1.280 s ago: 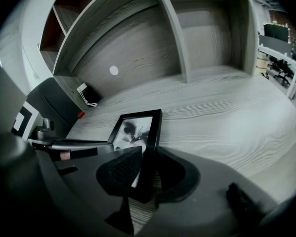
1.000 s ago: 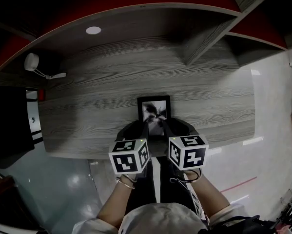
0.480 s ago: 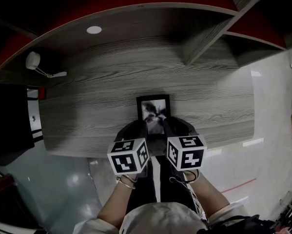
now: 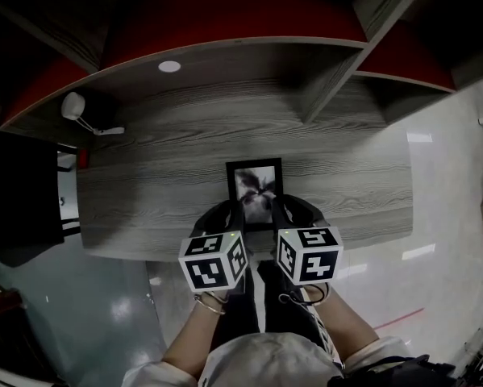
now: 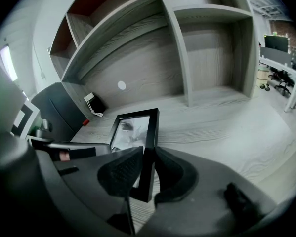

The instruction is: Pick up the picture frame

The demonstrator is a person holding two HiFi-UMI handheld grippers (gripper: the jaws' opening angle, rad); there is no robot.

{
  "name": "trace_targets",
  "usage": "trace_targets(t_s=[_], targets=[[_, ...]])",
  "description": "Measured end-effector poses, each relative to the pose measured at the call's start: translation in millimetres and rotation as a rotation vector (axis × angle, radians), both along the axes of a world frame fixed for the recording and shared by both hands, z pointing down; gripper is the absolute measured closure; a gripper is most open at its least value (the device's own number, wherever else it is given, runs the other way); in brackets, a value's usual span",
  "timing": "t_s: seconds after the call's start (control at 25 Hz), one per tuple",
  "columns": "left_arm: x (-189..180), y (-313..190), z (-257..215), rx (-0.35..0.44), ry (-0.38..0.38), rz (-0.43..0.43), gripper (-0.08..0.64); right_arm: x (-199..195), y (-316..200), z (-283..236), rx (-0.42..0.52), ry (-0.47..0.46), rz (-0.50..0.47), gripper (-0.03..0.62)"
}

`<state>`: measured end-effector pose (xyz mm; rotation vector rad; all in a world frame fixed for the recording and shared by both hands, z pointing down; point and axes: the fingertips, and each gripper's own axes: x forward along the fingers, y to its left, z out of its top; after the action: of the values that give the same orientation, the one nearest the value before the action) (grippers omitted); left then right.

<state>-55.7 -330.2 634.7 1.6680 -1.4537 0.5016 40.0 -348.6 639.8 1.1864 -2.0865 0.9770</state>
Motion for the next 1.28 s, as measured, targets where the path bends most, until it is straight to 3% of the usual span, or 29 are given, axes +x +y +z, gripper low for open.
trace_targets(t_s=[0.28,0.52,1.0,1.28], targets=[[-2,-11,-59,0.101,-0.019,-0.008,0.48,-2,-13,-59,0.096,-0.031,-0.001,0.503],[-1,-32,-122,0.243,-0.04,-0.028,0.482,-1,-37,-122,0.235,-0.064,-0.006,0.503],[-4,-30,-227,0.478,-0.087,-0.075,0.482,-5,-41,-229,0.453,-0.119,-0.077,0.503],[-11,-23,-270,0.577,-0.11,-0.055,0.482,-11,-34,-271,0.543,-0.147,-0.063,0.503]])
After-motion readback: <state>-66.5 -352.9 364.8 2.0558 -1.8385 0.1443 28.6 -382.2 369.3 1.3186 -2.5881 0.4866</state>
